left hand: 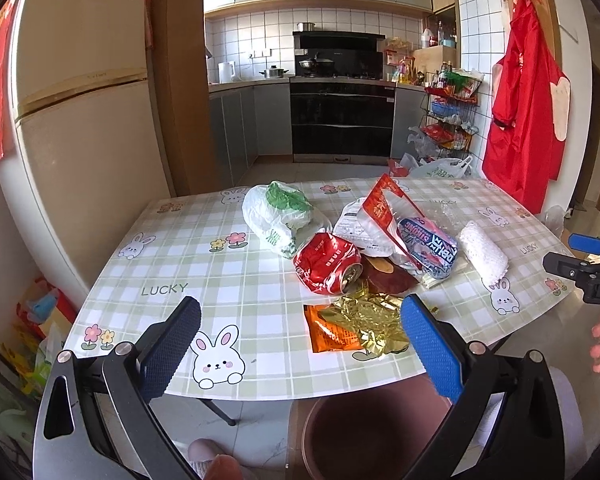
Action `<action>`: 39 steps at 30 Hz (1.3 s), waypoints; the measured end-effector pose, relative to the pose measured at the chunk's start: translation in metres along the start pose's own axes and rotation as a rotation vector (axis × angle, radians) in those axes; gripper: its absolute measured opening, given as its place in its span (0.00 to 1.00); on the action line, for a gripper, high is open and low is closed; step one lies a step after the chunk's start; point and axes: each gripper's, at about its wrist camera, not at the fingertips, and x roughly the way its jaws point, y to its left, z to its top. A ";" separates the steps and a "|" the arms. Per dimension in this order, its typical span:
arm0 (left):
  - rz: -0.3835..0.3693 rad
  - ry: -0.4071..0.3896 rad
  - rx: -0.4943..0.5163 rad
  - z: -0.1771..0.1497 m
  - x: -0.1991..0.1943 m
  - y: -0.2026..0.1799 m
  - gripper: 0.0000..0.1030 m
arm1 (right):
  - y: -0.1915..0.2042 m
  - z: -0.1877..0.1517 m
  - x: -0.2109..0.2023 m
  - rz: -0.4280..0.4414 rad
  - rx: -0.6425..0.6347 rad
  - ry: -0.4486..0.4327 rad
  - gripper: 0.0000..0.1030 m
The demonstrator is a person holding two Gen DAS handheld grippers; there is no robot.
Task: Collect trash
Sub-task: 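Close the right tool on the bubble wrap while the left tool reaches the plastic bag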
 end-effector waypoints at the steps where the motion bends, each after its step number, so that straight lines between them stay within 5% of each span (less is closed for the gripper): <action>1: 0.001 0.007 0.002 0.000 0.004 -0.002 0.95 | -0.002 0.001 0.004 0.016 -0.005 0.016 0.95; 9: -0.010 0.021 0.011 0.017 0.034 -0.010 0.95 | -0.026 0.013 0.035 -0.056 -0.044 0.095 0.95; 23: -0.037 0.089 -0.028 0.039 0.095 -0.017 0.95 | -0.073 0.025 0.123 -0.025 -0.024 0.162 0.93; 26: -0.040 0.125 -0.034 0.034 0.108 -0.017 0.95 | -0.082 0.023 0.145 -0.026 0.001 0.178 0.81; 33: -0.066 0.255 -0.166 0.007 0.133 0.000 0.94 | -0.098 0.008 0.192 -0.051 0.048 0.225 0.77; 36: -0.090 0.293 -0.230 -0.002 0.138 0.008 0.84 | -0.101 0.003 0.200 -0.067 0.046 0.230 0.77; 39: -0.110 0.321 -0.254 -0.008 0.141 0.006 0.76 | -0.106 -0.001 0.201 -0.050 0.069 0.237 0.54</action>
